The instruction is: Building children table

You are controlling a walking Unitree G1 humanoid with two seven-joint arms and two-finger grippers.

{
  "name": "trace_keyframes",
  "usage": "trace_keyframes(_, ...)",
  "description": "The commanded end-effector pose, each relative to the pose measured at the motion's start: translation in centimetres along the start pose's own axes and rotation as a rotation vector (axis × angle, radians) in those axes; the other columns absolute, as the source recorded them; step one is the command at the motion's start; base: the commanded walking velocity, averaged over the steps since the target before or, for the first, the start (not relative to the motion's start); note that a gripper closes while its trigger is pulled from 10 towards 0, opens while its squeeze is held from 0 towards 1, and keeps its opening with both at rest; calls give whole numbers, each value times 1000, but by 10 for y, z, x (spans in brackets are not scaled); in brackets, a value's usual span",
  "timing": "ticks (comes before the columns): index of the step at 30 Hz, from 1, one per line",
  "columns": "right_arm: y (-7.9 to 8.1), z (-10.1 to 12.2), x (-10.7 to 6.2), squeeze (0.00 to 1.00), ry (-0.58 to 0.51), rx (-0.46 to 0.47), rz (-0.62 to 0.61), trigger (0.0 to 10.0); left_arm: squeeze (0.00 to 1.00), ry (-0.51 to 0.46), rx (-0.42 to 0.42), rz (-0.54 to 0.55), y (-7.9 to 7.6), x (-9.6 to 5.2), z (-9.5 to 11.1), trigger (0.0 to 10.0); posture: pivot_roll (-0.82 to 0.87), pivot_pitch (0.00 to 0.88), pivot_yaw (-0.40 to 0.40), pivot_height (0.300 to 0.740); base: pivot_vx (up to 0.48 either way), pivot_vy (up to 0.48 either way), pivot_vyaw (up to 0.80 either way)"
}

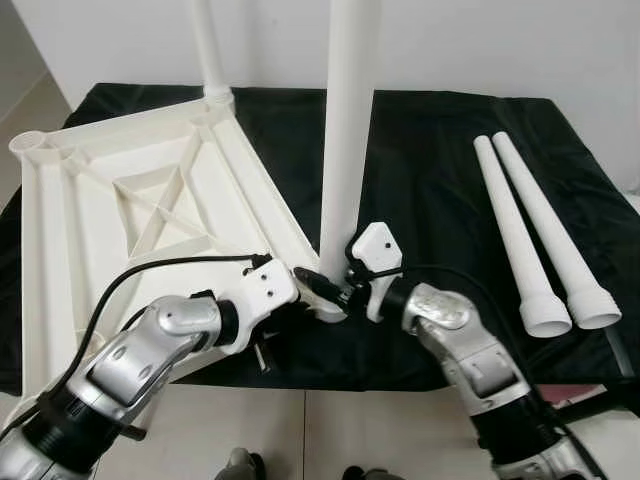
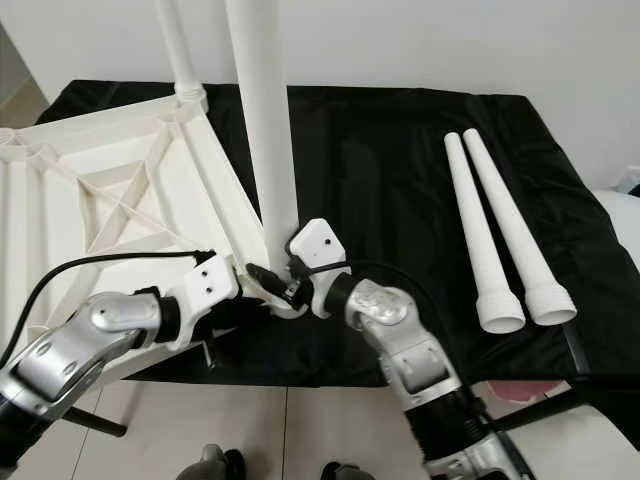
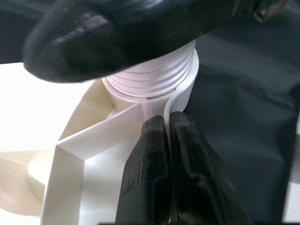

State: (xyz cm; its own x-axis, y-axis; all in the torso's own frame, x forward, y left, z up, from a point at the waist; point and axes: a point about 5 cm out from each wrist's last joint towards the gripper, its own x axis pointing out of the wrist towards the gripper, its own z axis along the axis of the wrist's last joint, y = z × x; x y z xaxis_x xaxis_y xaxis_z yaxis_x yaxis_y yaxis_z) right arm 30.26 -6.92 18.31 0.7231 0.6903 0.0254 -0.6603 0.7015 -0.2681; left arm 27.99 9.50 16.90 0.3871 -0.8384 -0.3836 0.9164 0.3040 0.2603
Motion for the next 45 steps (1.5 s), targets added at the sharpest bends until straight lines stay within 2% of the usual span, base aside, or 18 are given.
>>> trace_keyframes(1, -16, -35, -9, 0, 200, -24, -164, 0, 0, -98, 72, -86, -10, 6, 24, 0, 22, 139, -18, 740, 0, 0, 0)
trace_keyframes(2, -16, -51, -8, 0, 282, 10, -356, 0, 0, -87, 61, -8, 3, 20, 26, 0, 19, 143, -21, 740, 0, 0, 0)
trace_keyframes(3, -16, -51, -8, 0, 282, 10, -356, 0, 0, -87, 61, -8, 3, 20, 26, 0, 19, 143, -21, 740, 0, 0, 0)
trace_keyframes(5, -18, -59, -7, 0, 329, 48, -507, 0, 0, -75, 59, 44, 13, 29, 29, 0, 18, 142, -20, 740, 0, 0, 0)
trace_keyframes(9, -18, -61, -4, 0, 334, 104, -598, 0, 0, -66, 62, 79, 19, 34, 32, 0, 21, 143, -19, 740, 0, 0, 0)
trace_keyframes(12, -17, -54, 7, 0, 285, 176, -675, 0, 0, -58, 63, 124, 28, 41, 36, 0, 29, 144, -18, 740, 0, 0, 0)
trace_keyframes(18, -13, -44, 19, 0, 231, 189, -700, 0, 0, -57, 71, 143, 33, 44, 40, 0, 42, 142, -25, 740, 0, 0, 0)
trace_keyframes(19, -10, -39, 22, 0, 199, 177, -653, 10000, 0, -56, 74, 139, 33, 42, 39, 0, 44, 143, -26, 740, 0, 0, 0)
trace_keyframes(24, -5, -23, 24, 0, 82, 148, -521, 10000, 0, -50, 82, 118, 29, 36, 35, 0, 44, 143, -25, 740, 0, 0, 0)
trace_keyframes(25, -5, -18, 23, 1000, 48, 151, -482, 10000, 0, -48, 85, 109, 28, 35, 33, 0, 44, 142, -24, 740, 0, 0, 0)
trace_keyframes(28, -7, -9, 21, 1000, 2, 133, -423, 10000, 0, -48, 95, 80, 24, 32, 32, 0, 42, 141, -21, 740, 0, 0, 0)
trace_keyframes(29, -9, 0, 18, 0, -41, 115, -353, 10000, 0, -50, 109, 40, 18, 27, 30, 0, 39, 140, -18, 740, 0, 0, 0)
trace_keyframes(31, -11, 6, 16, 0, -65, 101, -308, 10000, 0, -51, 118, 13, 14, 24, 28, 0, 39, 140, -18, 740, 0, 0, 0)
trace_keyframes(33, -16, 18, 6, 0, -110, 37, -151, 10000, 0, -35, 161, -79, 1, 12, 22, 0, 37, 140, -16, 740, 0, 0, 0)
trace_keyframes(35, -18, 19, 2, 0, -109, -2, -97, 10000, 0, -26, 172, -105, -3, 7, 19, 0, 37, 140, -15, 740, 0, 0, 0)
trace_keyframes(37, -18, 19, 2, 0, -109, -9, -91, 10000, 0, -24, 173, -108, -4, 6, 19, 0, 37, 140, -15, 740, 0, 0, 0)
trace_keyframes(40, -15, 20, -10, 0, -103, -17, 93, 10000, 0, 3, 201, -188, -15, -10, 11, 0, 47, 140, -22, 740, 0, 0, 0)
trace_keyframes(45, -8, 18, -18, 0, -79, -5, 233, 10000, 0, 7, 196, -221, -22, -22, 9, 0, 54, 139, -26, 740, 0, 0, 0)
